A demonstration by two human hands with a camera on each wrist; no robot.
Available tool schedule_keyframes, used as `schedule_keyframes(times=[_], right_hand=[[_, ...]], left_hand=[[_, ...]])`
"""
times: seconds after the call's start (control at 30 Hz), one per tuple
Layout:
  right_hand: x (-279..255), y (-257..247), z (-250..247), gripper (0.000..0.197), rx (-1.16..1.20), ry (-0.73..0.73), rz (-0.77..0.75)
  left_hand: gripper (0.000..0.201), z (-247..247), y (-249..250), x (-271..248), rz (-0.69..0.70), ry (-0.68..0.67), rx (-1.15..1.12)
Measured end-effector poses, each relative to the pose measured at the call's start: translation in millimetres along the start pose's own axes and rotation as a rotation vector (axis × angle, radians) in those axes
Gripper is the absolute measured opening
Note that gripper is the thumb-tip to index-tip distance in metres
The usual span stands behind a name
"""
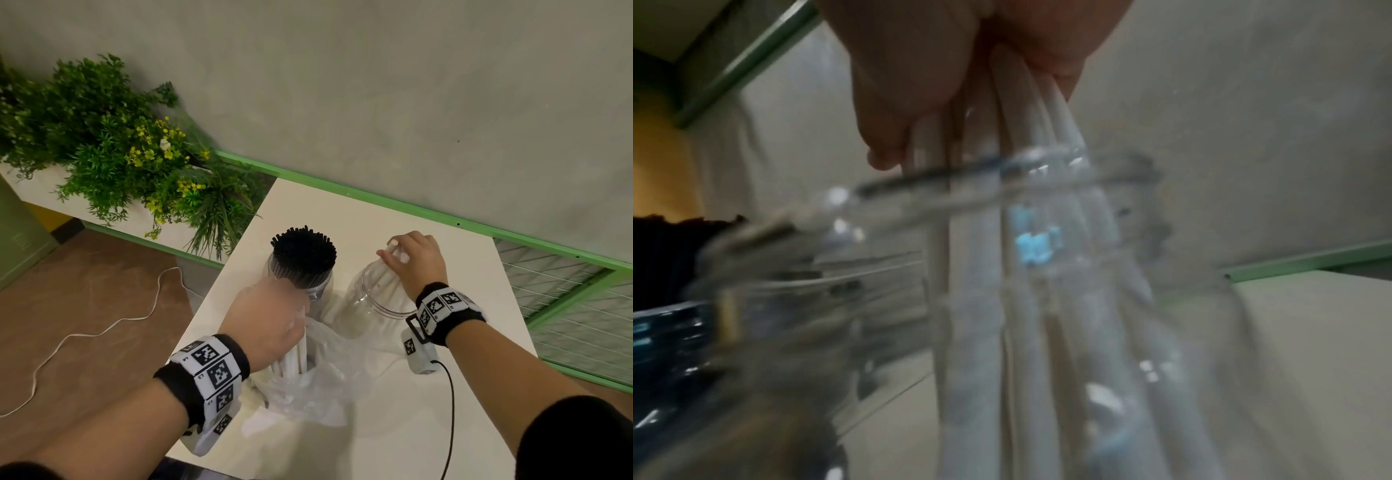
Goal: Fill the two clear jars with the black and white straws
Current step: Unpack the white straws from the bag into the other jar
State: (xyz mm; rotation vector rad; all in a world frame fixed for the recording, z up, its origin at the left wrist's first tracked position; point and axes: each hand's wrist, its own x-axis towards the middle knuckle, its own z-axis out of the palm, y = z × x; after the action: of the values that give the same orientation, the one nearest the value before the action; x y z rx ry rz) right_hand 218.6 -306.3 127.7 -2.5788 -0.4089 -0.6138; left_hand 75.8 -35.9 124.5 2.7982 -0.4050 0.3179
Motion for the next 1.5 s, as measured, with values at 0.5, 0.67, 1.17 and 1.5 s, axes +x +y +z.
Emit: schedule_keyframes(times=[0.5,0.67,1.17,1.5], right_hand=[[-3.4,4.8,3.6,0.023,0.074,-0.161,0.194],[-3.5,4.2,5.1,0.020,0.090,-0.143,0.233],[5.2,14.9,3.2,0.031,-0.016,-0.274,0.165],[9.1,12.5,-3.2,0.043,-0.113,-0.344,0.167]], left_hand=[[0.016,-1.6,-0.1,-0.6,-0.006,-0.012,-0.001],[0.016,-1.6,-2.3,-0.6,-0.004,-0.014,0.006],[0.014,-1.4,-2.9,-0.9,-0.003,-0.017,0.010],[0.015,-0.8,-4.5,-1.1,-0.009,-0.025,0.002]])
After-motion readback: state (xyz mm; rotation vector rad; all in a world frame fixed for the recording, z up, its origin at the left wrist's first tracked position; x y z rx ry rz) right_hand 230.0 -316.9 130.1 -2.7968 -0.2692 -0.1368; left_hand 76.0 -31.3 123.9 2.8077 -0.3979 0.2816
